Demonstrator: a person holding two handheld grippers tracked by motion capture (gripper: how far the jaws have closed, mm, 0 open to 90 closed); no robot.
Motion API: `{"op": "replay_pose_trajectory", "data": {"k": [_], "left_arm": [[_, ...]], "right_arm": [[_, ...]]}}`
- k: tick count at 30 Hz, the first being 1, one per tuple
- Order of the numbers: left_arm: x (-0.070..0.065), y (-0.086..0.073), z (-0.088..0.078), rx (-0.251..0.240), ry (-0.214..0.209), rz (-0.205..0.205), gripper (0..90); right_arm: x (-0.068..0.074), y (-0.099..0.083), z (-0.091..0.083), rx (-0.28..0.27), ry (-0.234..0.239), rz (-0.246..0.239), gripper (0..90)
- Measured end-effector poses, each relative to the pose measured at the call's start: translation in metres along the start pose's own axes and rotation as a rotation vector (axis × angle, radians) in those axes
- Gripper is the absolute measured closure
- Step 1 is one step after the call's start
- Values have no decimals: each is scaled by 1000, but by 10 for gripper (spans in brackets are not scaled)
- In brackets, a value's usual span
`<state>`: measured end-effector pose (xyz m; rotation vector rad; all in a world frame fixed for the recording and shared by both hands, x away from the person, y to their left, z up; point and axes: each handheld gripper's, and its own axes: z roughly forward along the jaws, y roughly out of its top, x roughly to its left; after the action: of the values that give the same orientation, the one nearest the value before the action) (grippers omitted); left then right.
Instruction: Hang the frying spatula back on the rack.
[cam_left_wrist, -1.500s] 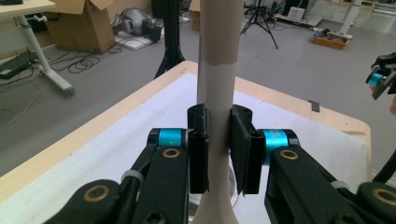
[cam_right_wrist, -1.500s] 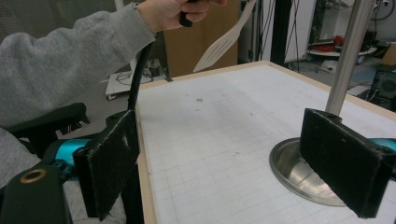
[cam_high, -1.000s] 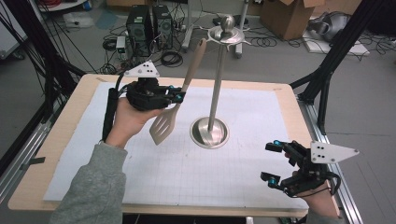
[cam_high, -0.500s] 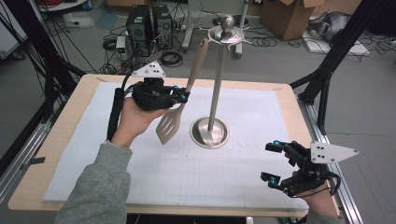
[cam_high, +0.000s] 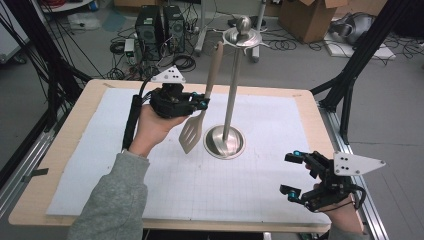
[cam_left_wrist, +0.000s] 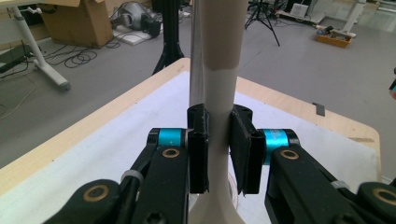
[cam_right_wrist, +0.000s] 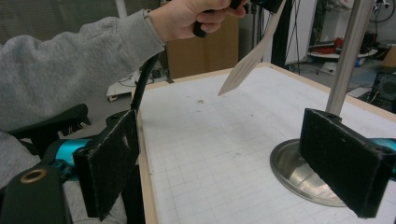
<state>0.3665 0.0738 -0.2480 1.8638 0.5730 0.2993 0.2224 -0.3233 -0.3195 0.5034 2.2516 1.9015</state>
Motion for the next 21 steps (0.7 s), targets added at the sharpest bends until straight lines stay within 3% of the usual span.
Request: {"op": "replay_pose_trajectory", "data": {"k": [13, 21], "left_arm": [[-2, 2, 13, 4, 25, -7, 774], [-4, 4, 16, 7, 18, -7, 768]], "right_arm": [[0, 0, -1, 1, 2, 0, 117], [0, 0, -1, -2, -1, -6, 117]]}}
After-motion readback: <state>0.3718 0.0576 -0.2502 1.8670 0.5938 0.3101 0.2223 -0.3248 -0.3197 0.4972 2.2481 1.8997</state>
